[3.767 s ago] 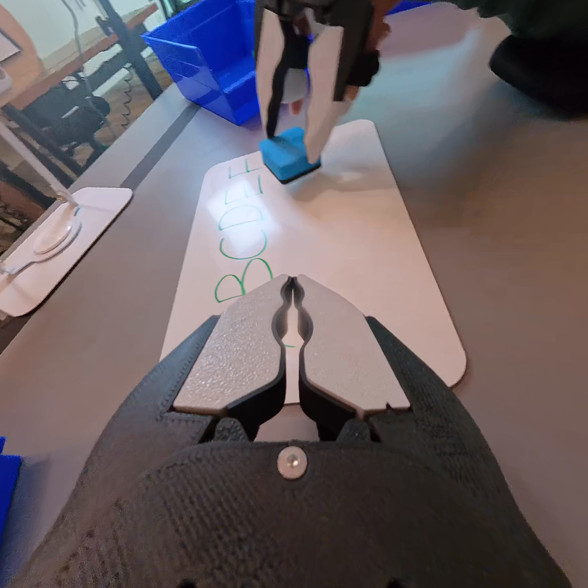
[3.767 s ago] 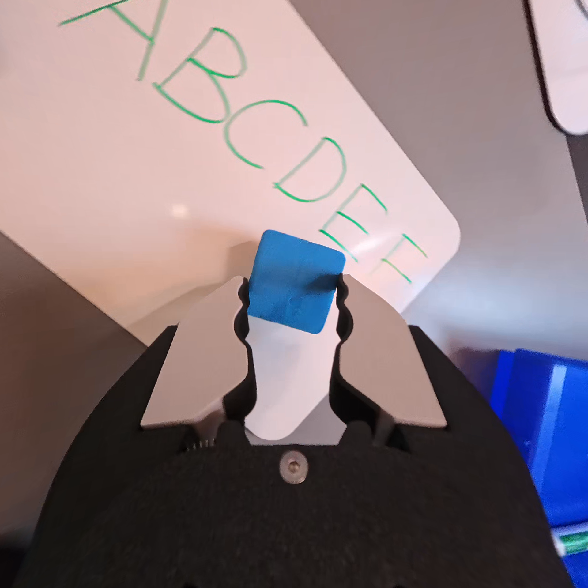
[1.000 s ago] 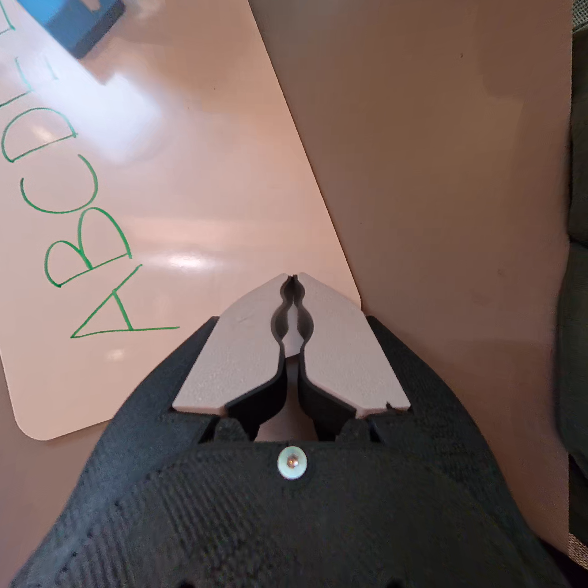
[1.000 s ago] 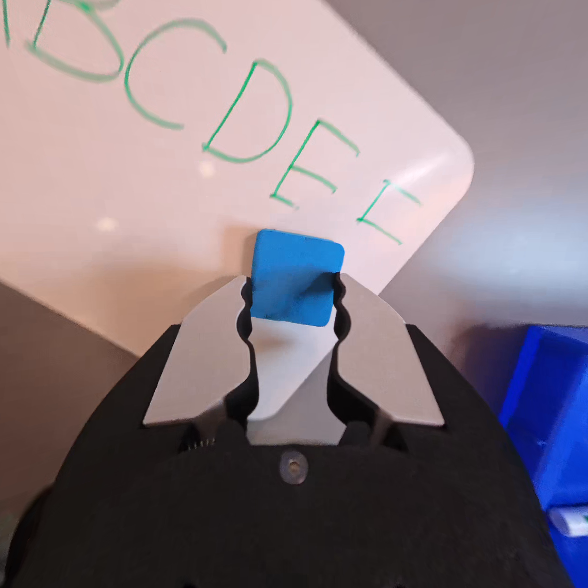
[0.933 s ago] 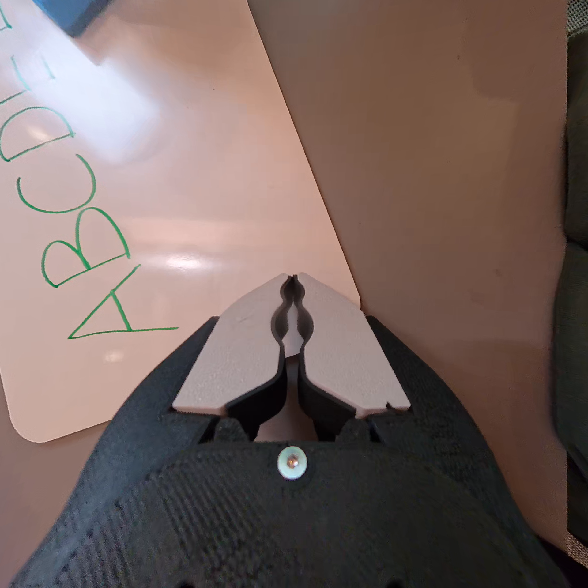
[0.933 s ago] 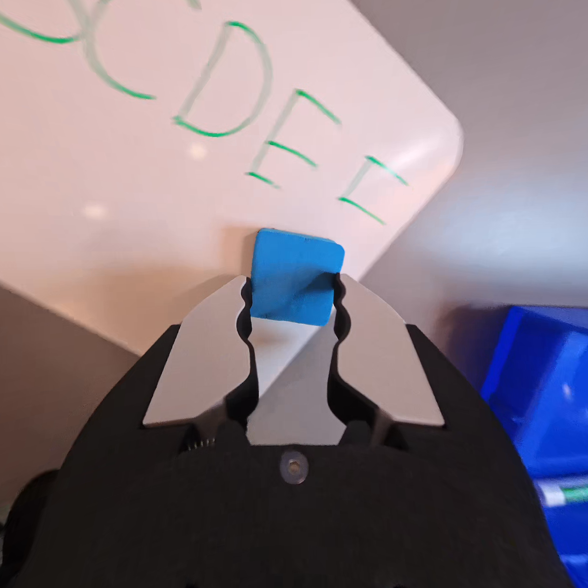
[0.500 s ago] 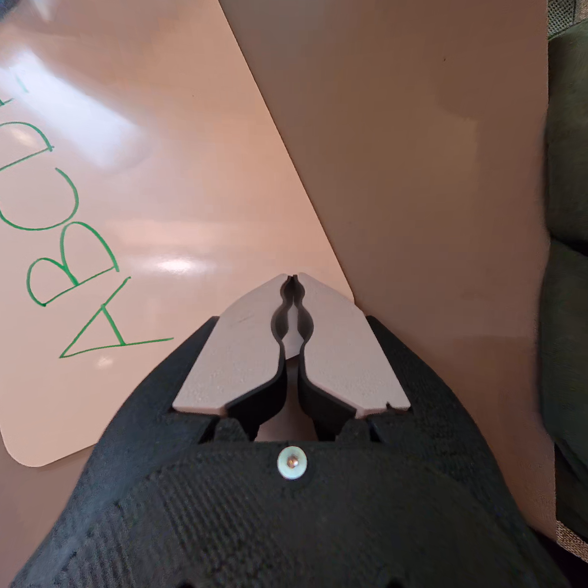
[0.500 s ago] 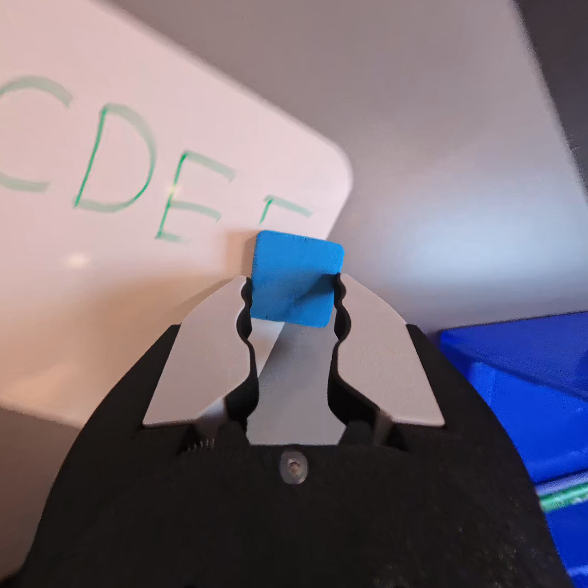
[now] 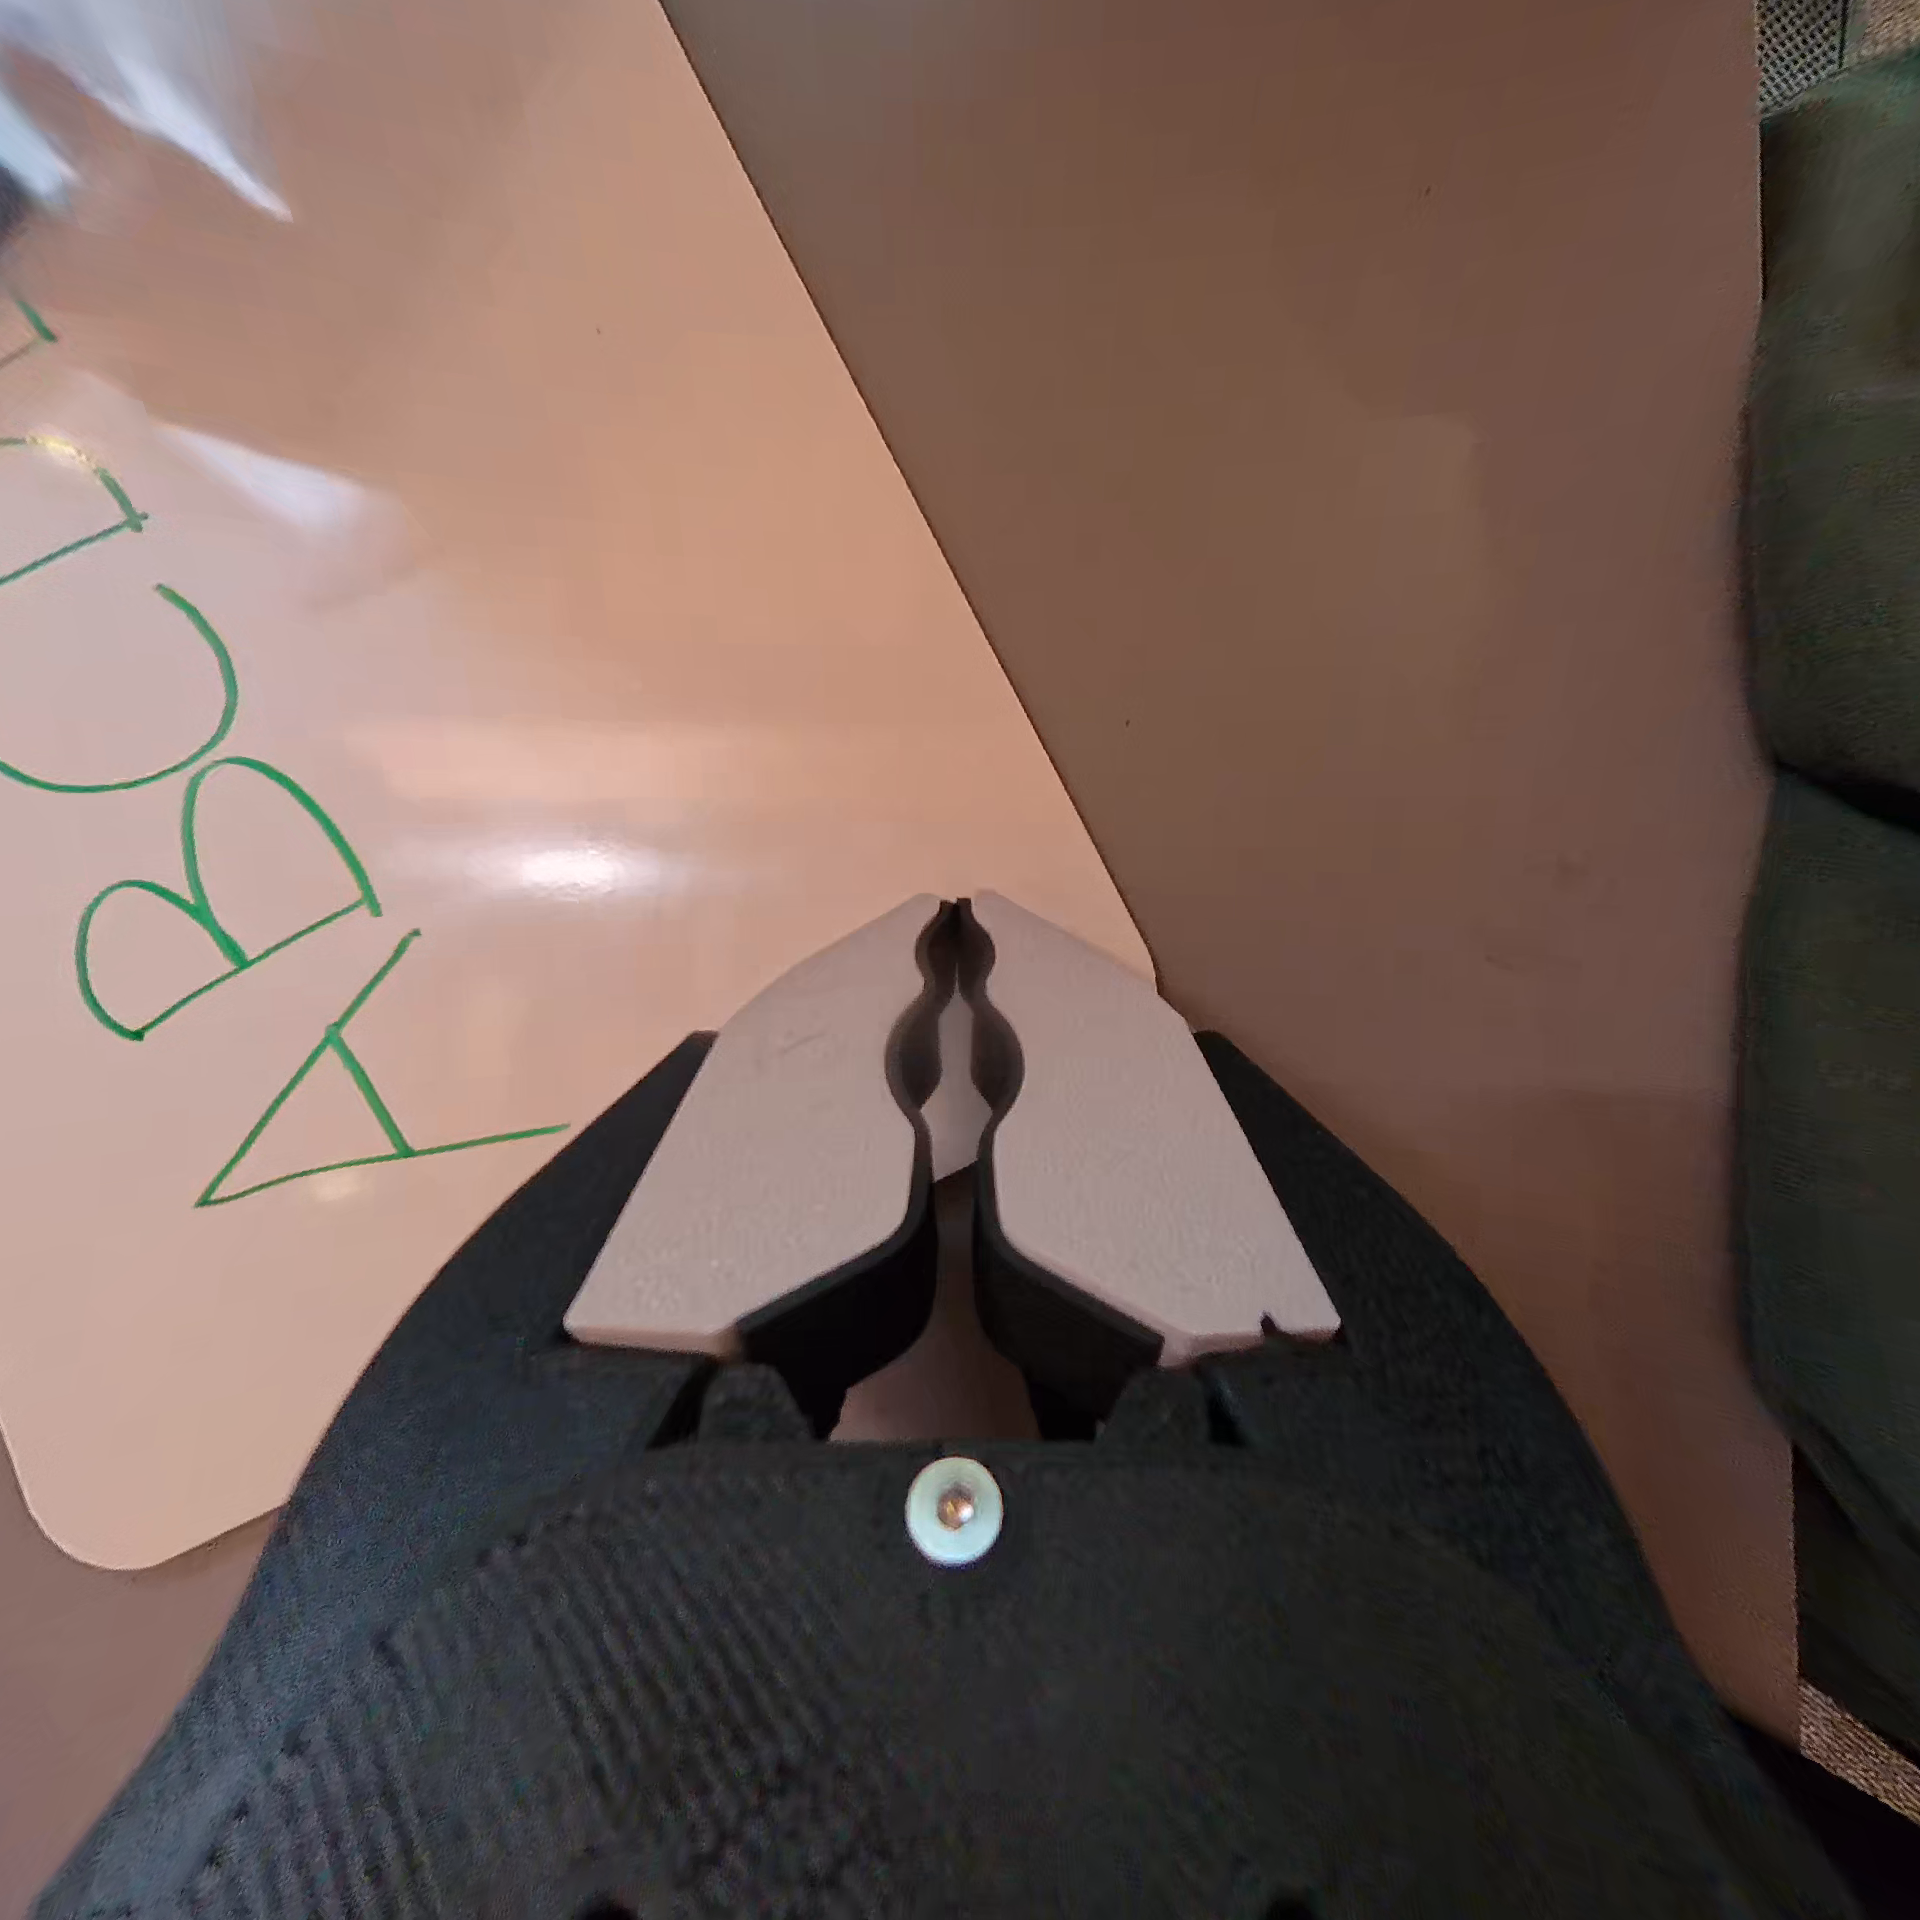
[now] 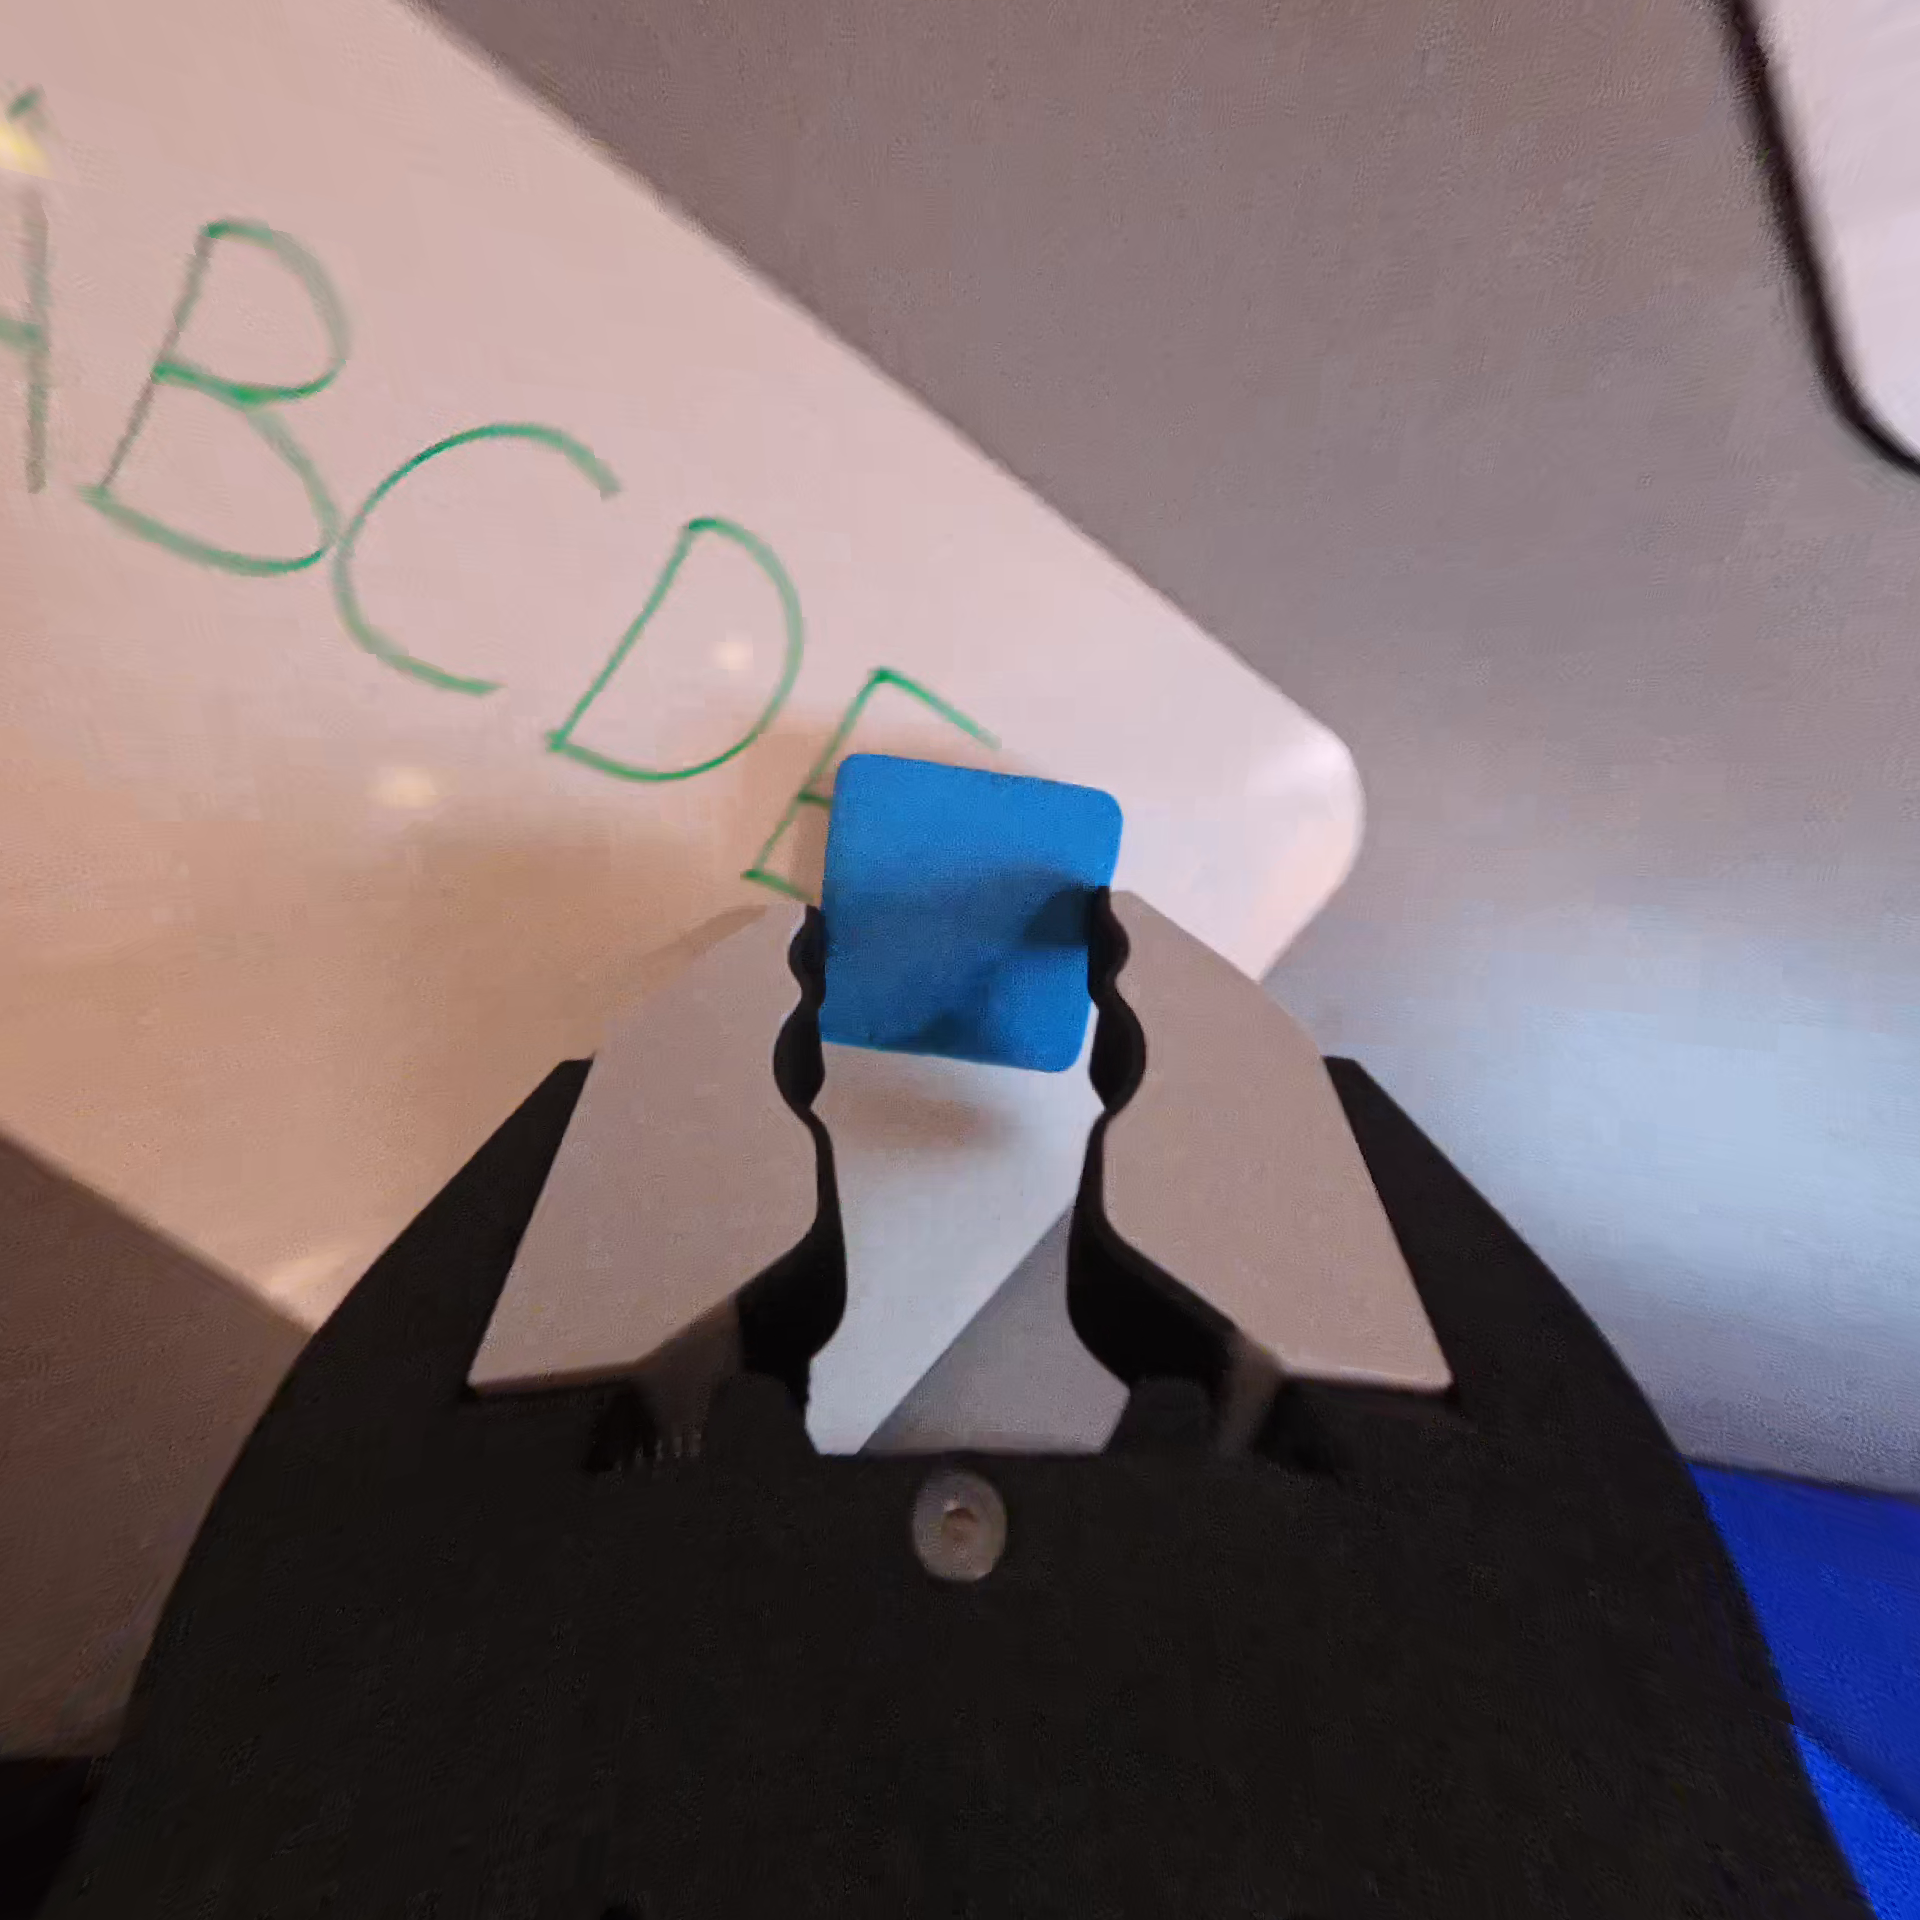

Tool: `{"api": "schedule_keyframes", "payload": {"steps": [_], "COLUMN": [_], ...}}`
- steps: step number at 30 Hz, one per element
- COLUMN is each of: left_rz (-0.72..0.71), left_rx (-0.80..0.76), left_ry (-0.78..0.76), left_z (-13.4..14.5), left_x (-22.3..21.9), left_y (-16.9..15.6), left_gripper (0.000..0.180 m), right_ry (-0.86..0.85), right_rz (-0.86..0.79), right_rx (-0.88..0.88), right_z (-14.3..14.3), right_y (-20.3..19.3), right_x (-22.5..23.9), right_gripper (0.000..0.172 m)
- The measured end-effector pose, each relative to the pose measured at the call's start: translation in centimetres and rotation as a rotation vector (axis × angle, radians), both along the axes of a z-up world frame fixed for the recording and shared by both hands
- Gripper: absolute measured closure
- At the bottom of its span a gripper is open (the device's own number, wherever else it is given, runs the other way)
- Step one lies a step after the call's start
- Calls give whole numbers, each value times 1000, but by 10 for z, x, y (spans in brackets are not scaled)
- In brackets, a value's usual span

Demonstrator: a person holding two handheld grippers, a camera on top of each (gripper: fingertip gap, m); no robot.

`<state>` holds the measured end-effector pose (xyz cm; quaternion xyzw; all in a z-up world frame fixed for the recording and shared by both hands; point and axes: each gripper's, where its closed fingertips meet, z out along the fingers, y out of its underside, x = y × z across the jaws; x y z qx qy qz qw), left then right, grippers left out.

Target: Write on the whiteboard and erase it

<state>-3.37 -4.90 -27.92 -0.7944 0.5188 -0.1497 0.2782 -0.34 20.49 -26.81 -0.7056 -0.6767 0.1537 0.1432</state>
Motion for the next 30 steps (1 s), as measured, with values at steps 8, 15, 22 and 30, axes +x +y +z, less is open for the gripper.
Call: {"api": "schedule_keyframes", "payload": {"steps": [8,15,22,30], "left_rz": [-4,-4,-14,-20], "left_rx": [10,-9,-9,-2], "left_ry": [13,-13,-13,-5], "left_z": [0,0,0,0], "left_x": [-2,-3,-2,-4], "left_y": [-1,-1,-3,-4], "left_gripper": [180,180,180,180], "right_ry": [-47,-271,-98,-256], "right_rz": [-147,56,-52,115], "right_rx": [61,-66,170,32], "right_z": [-1,1,1,-1], "right_y": [27,-26,26,-26], "right_x": [22,67,32,49], "right_gripper": [122,123,122,122]}}
